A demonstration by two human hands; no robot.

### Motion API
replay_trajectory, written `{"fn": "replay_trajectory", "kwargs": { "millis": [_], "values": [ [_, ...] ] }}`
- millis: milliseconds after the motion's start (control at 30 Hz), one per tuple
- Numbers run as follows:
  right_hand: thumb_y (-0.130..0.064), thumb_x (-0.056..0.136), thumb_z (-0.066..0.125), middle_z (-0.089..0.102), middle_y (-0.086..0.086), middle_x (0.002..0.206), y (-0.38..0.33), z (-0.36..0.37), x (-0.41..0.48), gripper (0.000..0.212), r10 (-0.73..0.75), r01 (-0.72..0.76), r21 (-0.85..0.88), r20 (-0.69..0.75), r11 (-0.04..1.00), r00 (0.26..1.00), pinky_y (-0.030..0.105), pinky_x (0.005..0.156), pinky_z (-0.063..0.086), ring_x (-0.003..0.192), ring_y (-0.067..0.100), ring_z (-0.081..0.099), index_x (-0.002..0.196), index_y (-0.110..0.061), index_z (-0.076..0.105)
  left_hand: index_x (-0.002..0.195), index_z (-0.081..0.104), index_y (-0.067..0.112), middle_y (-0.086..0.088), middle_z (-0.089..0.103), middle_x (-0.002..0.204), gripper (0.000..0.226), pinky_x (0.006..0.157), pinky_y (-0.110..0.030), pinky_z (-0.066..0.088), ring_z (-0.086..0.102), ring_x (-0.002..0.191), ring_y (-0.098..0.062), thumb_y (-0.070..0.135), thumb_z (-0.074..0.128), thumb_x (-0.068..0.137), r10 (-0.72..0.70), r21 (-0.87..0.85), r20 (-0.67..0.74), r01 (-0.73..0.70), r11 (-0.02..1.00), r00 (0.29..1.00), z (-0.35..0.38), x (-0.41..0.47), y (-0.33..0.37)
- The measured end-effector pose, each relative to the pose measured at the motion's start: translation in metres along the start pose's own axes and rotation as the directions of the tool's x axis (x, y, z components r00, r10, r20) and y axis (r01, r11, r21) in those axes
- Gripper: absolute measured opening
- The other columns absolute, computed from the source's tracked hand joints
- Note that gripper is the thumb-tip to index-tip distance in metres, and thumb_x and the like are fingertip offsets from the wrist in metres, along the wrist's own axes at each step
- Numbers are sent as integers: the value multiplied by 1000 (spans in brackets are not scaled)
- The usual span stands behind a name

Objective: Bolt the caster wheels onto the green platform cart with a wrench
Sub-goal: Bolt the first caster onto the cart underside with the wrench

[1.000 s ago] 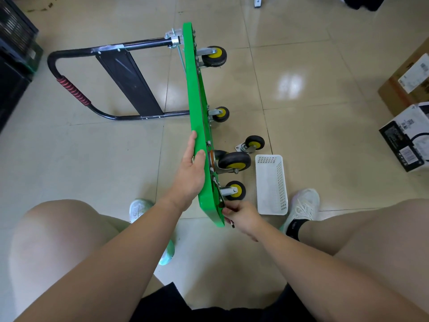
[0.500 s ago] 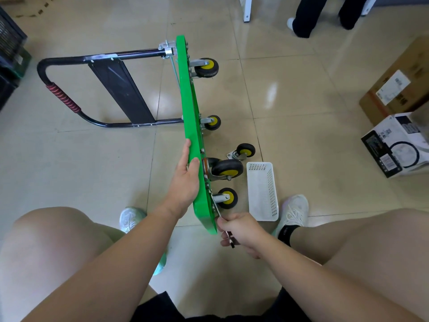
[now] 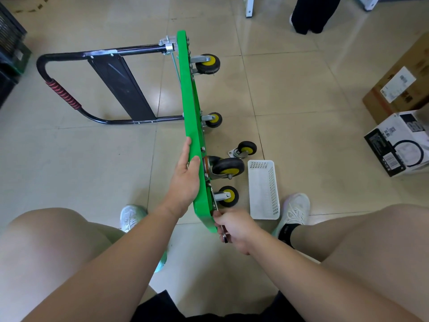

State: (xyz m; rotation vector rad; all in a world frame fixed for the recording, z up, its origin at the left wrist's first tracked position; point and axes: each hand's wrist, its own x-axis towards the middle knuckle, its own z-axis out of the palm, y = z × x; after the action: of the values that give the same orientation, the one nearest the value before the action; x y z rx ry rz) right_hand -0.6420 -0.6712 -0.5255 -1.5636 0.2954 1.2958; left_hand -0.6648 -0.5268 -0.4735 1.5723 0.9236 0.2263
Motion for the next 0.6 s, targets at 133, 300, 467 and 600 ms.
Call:
{"fn": "replay_trajectory", "kwargs": {
  "millis": [133,300,467,600],
  "values": [
    [-10,95,62,53,5,64,-7,5,-3,21,49,-50,68,16,996,999,22,43,41,49,15,48,114,0,65,154,22,62,22,62,123,54,96,-35,55,66,108,-18,31,34,112,-6,-12,11,6,1000,1000,1,4,-4],
    [-8,97,53,54,7,62,-24,7,-4,19,128,-131,77,51,988,990,19,41,40,48,16,45,112,-5,64,157,23,55,30,61,107,55,72,-13,54,63,92,-7,26,34,112,14,-39,12,-13,999,1000,1,7,-8],
    [-2,96,46,50,6,62,-24,9,-4,27,145,-150,92,60,984,988,23,45,39,51,17,43,116,-6,65,156,23,59,25,61,131,54,95,-22,54,63,109,-4,30,35,111,29,-38,14,-29,999,999,1,9,-11],
    [-2,97,48,49,5,64,-23,8,-3,22,127,-129,56,49,990,991,24,45,37,54,15,40,113,-5,63,159,23,52,33,58,107,55,65,-5,47,60,81,9,24,33,113,17,-39,25,-16,999,1000,2,7,-8]
  ]
}}
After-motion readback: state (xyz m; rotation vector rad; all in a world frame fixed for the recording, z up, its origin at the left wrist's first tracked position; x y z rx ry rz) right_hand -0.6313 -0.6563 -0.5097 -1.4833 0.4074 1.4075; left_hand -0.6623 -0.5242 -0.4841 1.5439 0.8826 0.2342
